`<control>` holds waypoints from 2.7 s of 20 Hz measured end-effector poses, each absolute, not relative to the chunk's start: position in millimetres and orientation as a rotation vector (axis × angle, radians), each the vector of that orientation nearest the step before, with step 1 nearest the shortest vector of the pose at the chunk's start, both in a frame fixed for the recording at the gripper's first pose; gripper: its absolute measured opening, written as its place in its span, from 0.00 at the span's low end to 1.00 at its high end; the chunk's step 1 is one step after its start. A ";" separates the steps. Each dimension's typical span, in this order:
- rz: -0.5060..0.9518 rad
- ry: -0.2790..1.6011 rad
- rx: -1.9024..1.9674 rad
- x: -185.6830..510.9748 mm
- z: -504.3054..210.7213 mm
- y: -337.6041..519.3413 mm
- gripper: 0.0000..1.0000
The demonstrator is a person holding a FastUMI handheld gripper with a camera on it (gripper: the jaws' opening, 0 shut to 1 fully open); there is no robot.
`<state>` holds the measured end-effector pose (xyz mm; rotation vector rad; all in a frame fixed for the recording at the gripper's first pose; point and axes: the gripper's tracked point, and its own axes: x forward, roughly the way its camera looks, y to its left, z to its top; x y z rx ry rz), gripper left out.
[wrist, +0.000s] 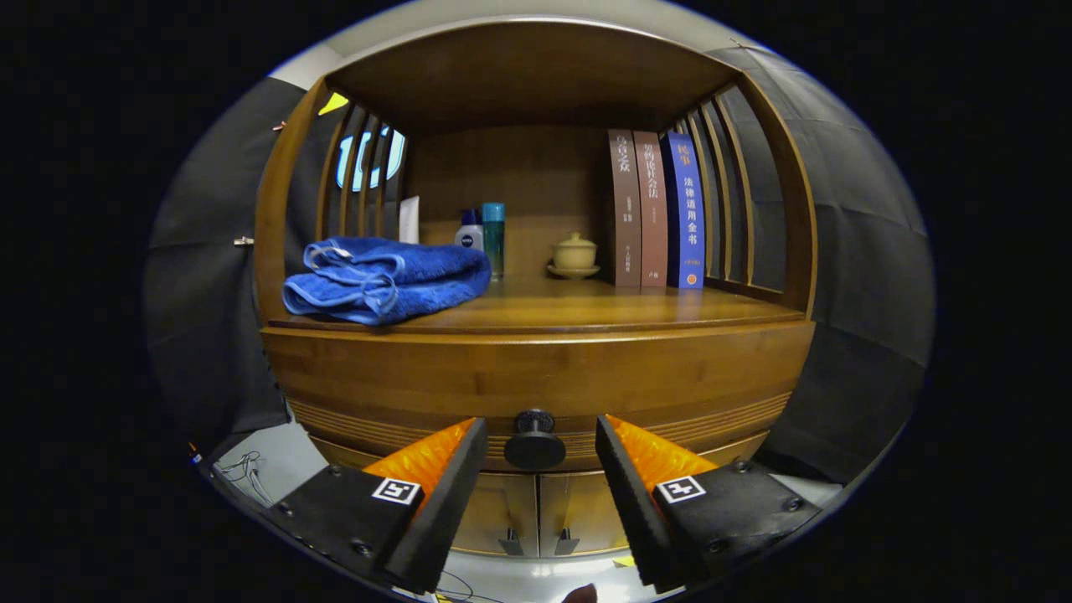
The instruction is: Pull open the drawer, take out the items inside it, and place them on the countertop above the cabinet.
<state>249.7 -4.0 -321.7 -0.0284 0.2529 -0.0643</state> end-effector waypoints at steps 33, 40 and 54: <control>-0.026 0.294 0.060 98.1 -330.4 -0.9 0.33; -0.025 0.314 0.039 92.7 -333.1 1.3 0.41; 0.056 0.513 0.018 92.2 -225.1 -15.4 0.99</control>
